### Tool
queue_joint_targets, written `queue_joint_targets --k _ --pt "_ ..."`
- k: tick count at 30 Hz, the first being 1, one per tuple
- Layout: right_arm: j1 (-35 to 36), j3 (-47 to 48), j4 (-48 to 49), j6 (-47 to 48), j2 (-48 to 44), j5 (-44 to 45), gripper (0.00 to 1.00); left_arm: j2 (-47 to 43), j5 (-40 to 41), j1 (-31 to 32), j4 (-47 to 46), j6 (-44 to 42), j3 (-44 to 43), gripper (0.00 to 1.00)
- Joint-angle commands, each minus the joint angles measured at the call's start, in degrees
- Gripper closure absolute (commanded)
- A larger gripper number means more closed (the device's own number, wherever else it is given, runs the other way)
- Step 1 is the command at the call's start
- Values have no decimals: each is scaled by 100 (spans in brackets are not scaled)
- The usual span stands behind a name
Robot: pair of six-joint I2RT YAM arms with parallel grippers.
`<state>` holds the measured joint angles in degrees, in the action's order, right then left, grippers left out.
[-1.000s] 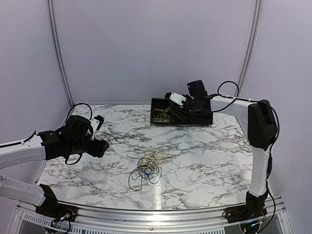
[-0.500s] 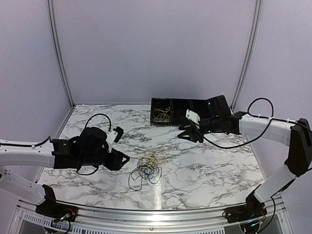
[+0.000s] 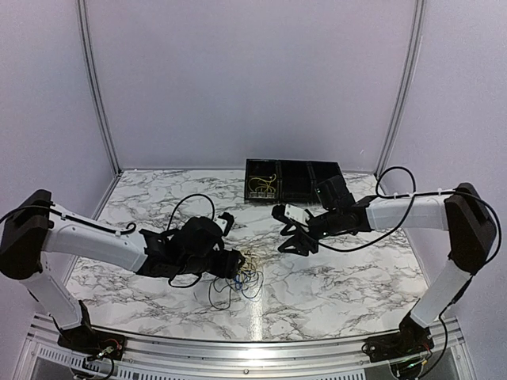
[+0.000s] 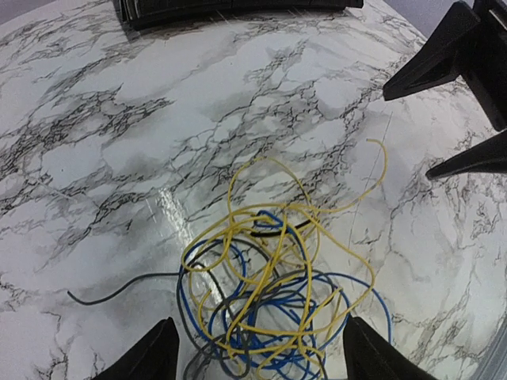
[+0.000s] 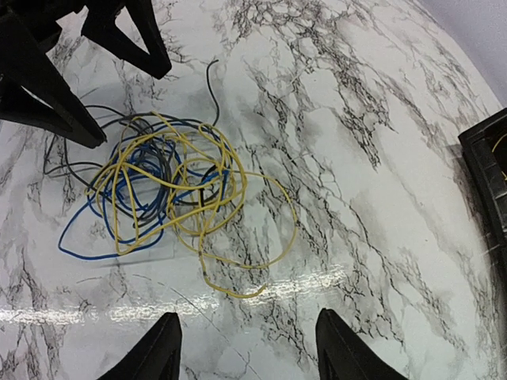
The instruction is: Untangle the cables
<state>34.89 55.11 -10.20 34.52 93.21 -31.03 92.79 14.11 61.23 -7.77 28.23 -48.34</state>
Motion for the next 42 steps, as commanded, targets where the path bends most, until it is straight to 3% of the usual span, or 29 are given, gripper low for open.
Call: queue_joint_targets --k 1,8,18,26,30,34,38,42 --pt "27 334 98 -589 229 -65 39 334 252 4 -257 -68 -519 26" --pt "-166 408 87 -1790 640 -1085 24 888 1 -182 -106 -268 -1116 29" --pt "-427 409 590 -2709 1110 -1705 28 1276 -226 -285 -289 -160 -1364 31" --pt "-430 580 750 -2901 1484 -2115 40 1484 -333 -338 -278 -100 -1466 32" --pt "-410 614 863 -2998 1609 -2320 52 1557 -358 -340 -278 -47 -1494 32" --pt "-361 593 966 -3075 1648 -2544 54 1570 -369 -348 -286 -53 -1477 33" --pt "-246 629 1165 -3100 1674 -2653 66 1609 -398 -358 -286 -48 -1486 33" --pt "-194 720 1157 -3107 1728 -2679 88 1612 -399 -355 -295 -20 -1453 33"
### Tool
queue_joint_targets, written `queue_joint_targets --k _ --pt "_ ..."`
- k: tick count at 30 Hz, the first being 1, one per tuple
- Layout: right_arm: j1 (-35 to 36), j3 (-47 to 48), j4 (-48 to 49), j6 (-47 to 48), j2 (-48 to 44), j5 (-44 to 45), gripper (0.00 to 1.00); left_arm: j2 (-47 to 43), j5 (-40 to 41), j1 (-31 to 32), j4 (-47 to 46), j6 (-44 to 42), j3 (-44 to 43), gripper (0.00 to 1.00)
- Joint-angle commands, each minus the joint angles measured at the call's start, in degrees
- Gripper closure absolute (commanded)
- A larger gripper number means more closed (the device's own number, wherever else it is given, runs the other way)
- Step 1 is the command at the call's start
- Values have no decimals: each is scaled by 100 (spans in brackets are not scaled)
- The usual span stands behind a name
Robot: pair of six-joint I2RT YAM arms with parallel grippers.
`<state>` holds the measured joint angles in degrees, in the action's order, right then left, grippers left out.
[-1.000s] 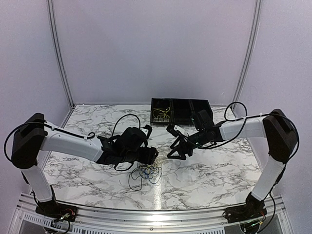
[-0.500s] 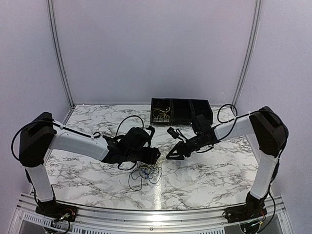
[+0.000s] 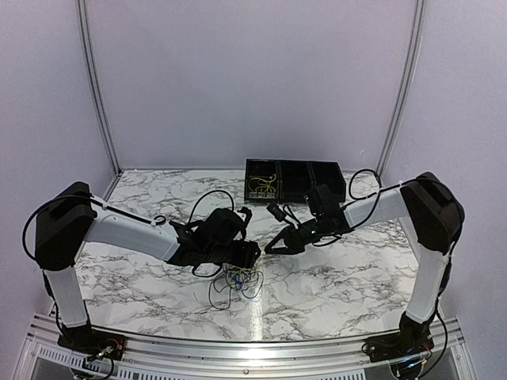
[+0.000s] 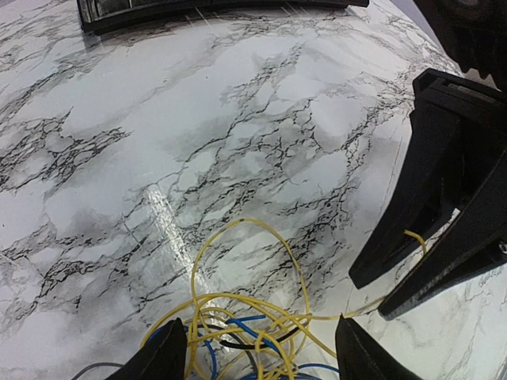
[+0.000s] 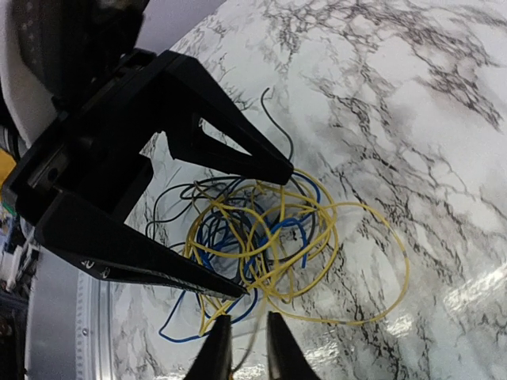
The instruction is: Untangle the cables
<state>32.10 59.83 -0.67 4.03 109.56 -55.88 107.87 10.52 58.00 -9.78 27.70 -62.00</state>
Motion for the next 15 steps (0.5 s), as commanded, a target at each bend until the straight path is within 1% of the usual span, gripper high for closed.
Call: queue_joint_targets --k 1,2,3,6,10,15 --pt "84 237 224 -65 76 -181 93 108 -42 -32 -100 33 -77 33" --pt "83 219 240 -73 47 -157 98 103 -39 -34 -103 38 -69 33" --pt "84 206 250 -77 26 -126 100 102 -41 -34 -107 42 -55 33" --pt "83 259 103 17 -84 -73 100 98 -51 -34 -142 25 -15 33" --pt "76 546 -590 341 -455 -178 100 236 -24 -38 -191 -114 -70 33" --pt "69 996 -1483 1003 -1114 -164 100 484 -137 -60 -365 -137 -109 42"
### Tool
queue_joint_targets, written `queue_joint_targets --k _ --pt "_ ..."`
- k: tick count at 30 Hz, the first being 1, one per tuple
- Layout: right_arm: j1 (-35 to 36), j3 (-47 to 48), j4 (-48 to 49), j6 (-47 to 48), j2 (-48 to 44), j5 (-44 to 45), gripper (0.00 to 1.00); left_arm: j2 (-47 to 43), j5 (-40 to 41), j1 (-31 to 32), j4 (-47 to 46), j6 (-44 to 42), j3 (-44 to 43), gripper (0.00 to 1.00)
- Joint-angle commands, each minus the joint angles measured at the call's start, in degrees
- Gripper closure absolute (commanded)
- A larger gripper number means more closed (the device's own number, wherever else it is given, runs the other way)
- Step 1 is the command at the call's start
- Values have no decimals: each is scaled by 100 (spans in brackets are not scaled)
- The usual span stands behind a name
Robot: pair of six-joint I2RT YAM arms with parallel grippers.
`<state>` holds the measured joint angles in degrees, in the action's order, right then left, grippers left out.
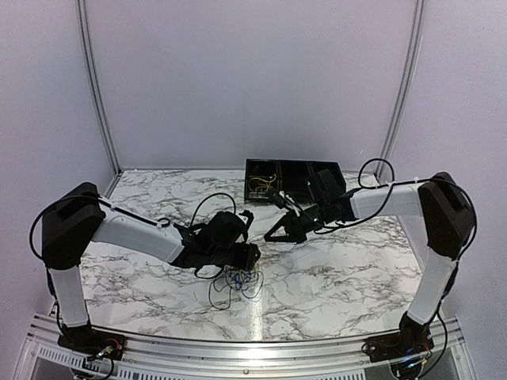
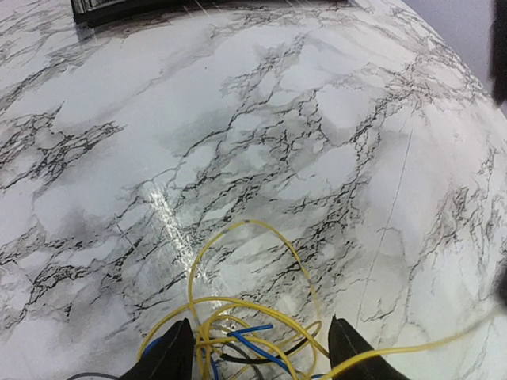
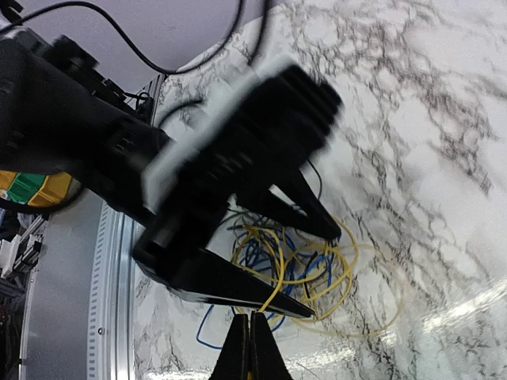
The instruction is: Untangle the cables
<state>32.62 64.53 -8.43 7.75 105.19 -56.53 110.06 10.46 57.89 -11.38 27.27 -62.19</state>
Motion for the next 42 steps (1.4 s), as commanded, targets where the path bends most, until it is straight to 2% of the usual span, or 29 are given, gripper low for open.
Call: queue_joint_targets --k 1,5,9,16,22,26,31,34,35,36,38,40,42 --pt "3 645 -915 783 -801 -56 100 284 -187 -50 -313 -79 -34 43" --pt "-170 1121 -1884 1285 -1287 -114 100 348 -288 -50 -701 54 251 52" --pt "-301 1544 -2253 1418 -1858 -52 100 347 -355 -50 -774 138 434 58" --pt "-658 2585 -2690 1442 -2618 232 100 -151 -224 -50 -897 160 1112 59" --pt "-1067 2747 -2560 1310 -3135 257 100 -593 -66 -84 -893 212 1539 60" --pt "-1440 1965 -2175 1246 -3592 805 100 -941 -3 -83 -892 253 1774 64" --pt "-1670 -448 -1096 1192 -4246 1501 100 -1451 114 -85 -859 261 1997 72" --pt "-1679 -1410 -853 1466 -4199 1558 99 -1657 -1 -85 -828 308 2054 74" --pt "-1676 -1625 -879 1734 -4127 1452 90 -1685 -42 -85 -812 325 2066 74" --pt "-1660 -1779 -960 2012 -4049 1404 76 -1697 -89 -85 -794 331 2067 74" --pt "-1603 -1955 -1136 2642 -3862 1500 55 -1645 -157 -85 -739 333 2029 74" --pt "-1496 -1975 -1262 3164 -3687 1736 40 -1543 -196 -85 -619 267 1941 73" --pt "-1330 -1928 -1282 3478 -3539 1945 31 -1416 -231 -85 -506 193 1824 73"
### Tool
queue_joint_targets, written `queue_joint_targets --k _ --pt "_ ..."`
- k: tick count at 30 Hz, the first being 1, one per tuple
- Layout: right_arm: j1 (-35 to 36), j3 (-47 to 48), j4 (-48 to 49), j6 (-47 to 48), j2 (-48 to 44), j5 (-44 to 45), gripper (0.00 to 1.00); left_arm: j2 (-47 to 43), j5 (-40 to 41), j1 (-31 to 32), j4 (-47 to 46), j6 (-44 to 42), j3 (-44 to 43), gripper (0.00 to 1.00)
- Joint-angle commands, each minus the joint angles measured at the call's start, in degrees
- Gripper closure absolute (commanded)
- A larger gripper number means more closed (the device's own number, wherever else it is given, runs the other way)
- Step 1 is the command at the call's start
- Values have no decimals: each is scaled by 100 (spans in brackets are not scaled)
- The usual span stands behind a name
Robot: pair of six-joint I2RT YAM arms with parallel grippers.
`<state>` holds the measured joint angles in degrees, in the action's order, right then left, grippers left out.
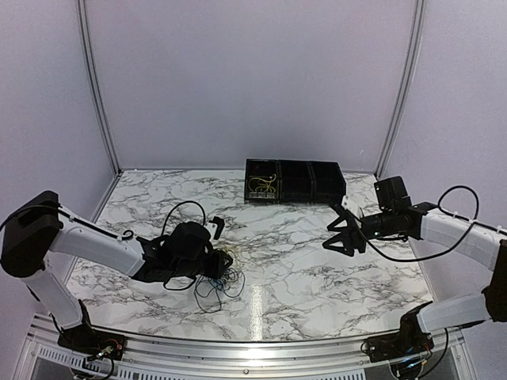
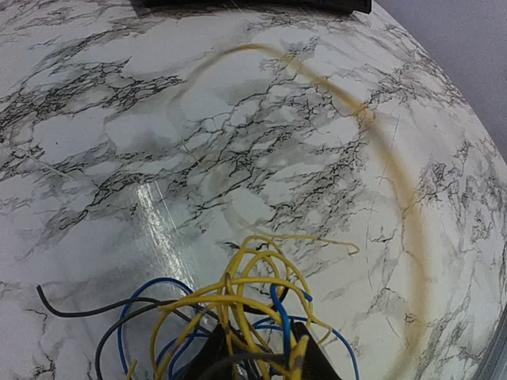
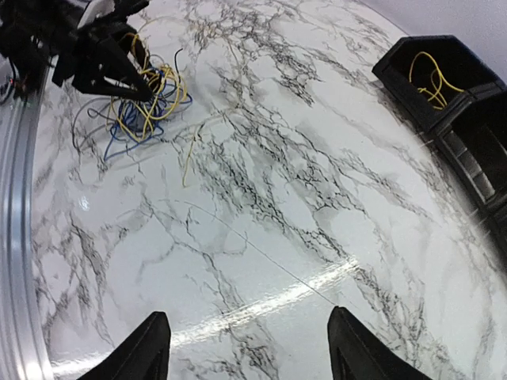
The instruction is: Untangle the cables
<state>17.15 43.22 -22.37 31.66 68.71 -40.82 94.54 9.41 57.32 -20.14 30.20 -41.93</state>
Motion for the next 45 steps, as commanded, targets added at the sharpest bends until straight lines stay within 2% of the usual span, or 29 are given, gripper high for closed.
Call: queue_joint_targets --k 1,7,13,17,23,27,30,34,40,45 --pt "372 252 104 1220 199 409 29 205 -155 -28 405 -144 -266 73" --pt "1293 1324 -114 1295 1393 285 24 573 -404 -28 485 -309 -653 74" --pt "1482 2501 404 633 2938 -20 37 549 -688 -28 497 -447 -703 72" --pt "1484 2935 518 262 3686 -4 40 240 -718 -28 1022 -324 -697 53" --pt "1623 3017 754 -66 3889 -153 40 -384 -281 -28 2147 -6 -782 30" --pt "1660 3017 660 -273 3860 -321 40 -824 122 -90 2531 339 -906 24" --pt "1660 2857 618 -259 3645 -277 40 -939 103 -313 2592 617 -999 25" --pt "1660 2525 667 -183 3337 -231 39 -630 -336 -571 2585 604 -1282 29" --pt "1659 2349 664 -3 3111 -23 39 -36 -712 -702 2848 680 -1801 55" --pt "1661 2357 646 60 3087 -13 39 277 -1105 -705 3082 609 -2136 63"
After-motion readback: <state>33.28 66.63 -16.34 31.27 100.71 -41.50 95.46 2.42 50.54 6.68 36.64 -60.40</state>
